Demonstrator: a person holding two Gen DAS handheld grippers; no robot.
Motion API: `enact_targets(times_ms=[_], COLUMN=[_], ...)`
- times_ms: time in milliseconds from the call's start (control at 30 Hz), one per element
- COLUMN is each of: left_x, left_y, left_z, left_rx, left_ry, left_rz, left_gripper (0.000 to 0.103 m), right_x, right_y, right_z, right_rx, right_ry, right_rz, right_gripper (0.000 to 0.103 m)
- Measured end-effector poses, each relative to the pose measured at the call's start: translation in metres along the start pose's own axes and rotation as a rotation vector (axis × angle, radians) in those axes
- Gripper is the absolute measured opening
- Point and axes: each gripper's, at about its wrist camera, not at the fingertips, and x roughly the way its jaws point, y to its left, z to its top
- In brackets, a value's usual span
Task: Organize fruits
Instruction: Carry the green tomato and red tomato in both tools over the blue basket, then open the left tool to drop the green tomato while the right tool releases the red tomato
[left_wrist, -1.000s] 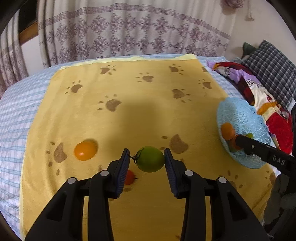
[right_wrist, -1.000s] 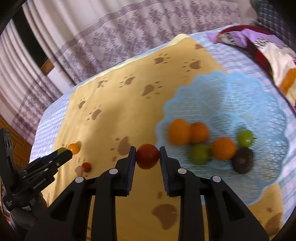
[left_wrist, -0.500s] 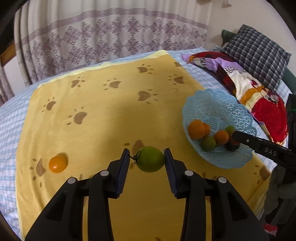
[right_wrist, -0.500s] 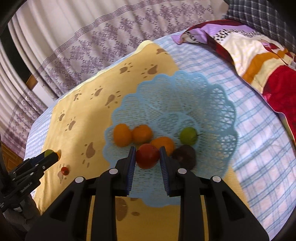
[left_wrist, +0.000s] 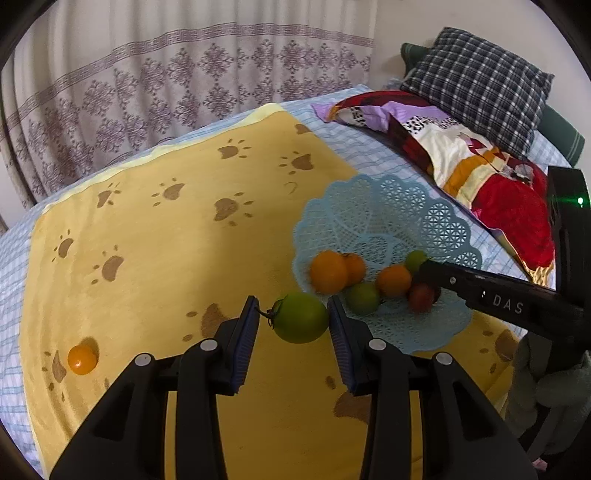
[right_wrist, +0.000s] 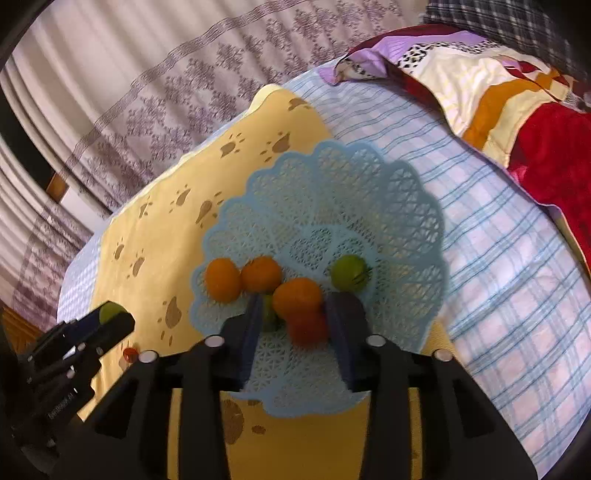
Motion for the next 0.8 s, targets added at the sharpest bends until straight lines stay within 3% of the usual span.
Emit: enact_targets(times_ms=[633,700,733,800], left_x=[0.033,0.036,0.037,0.038], left_y=[-0.048,-0.049,-0.048,-0.044], left_z=[0.003,0.004,0.004,0.004], left_rx=[0.081,0.084,0.077,0.053], left_ry=[0.035,0.036,0.037,0.031], left_rz=[-0.111,-0.11,-0.106,-0.099], left_gripper=[0.039,0.045,0.056,0.058], right_x=[-0.009,-0.009,-0.01,-0.01], right_y=[-0.011,-0.012,-0.012,-0.013], right_z=[0.006,0.006,0.007,0.007], right_rx=[0.031,0.034,0.036,0.04], right_ry=[-0.067,-0.069,-0.07,-0.073], right_rz=[-0.054,-0.057,-0.057,-0.058], right_gripper=[0.039,0.039,0.039,0.039])
